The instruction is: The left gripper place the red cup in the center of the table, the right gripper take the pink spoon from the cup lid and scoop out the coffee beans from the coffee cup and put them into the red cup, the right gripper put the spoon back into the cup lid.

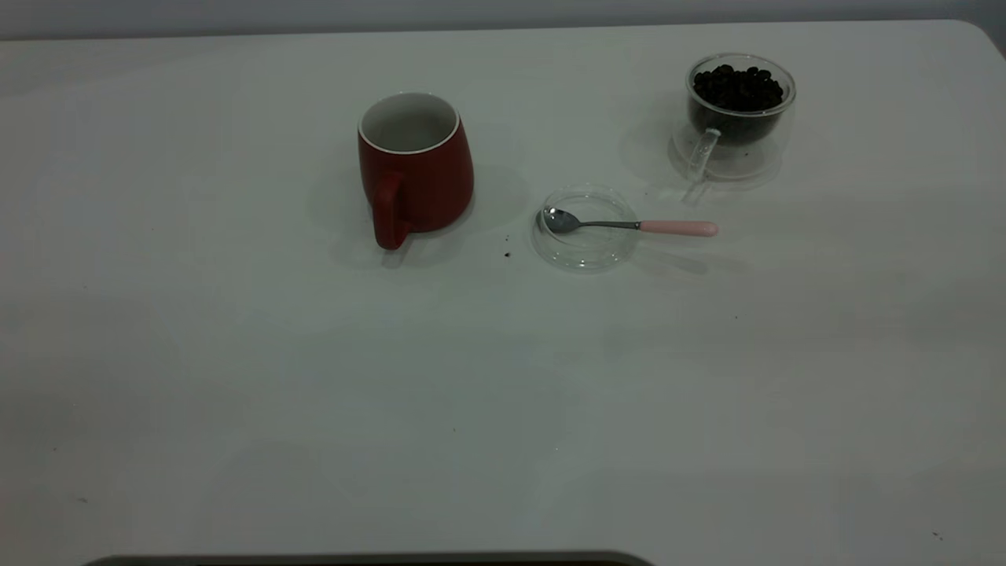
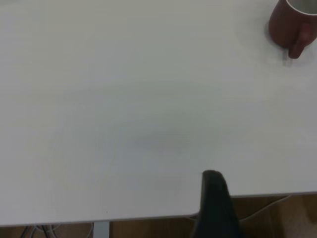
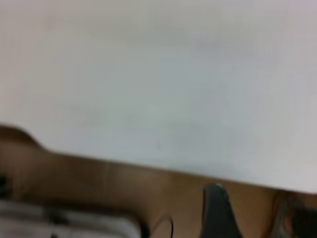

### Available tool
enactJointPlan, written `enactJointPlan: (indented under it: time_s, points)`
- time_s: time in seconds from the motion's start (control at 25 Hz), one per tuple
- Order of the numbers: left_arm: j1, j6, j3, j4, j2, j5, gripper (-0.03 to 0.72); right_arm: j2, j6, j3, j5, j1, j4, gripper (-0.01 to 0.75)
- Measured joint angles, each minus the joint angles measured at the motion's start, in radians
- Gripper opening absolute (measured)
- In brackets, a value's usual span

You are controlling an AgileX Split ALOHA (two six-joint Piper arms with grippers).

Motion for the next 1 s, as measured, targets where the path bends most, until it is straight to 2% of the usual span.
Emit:
enactJointPlan:
  time_s: [0.4, 1.0]
  points:
    - [0.000, 0.000, 0.000, 0.000, 0.000, 0.000, 0.569, -0.329, 0.070, 0.016, 0.031, 0.001, -0.034, 0.512]
    - [0.000, 0.000, 0.000, 0.000, 0.000, 0.000, 0.569, -0.354, 0.070, 0.016, 0.061, 0.001, -0.032, 0.512]
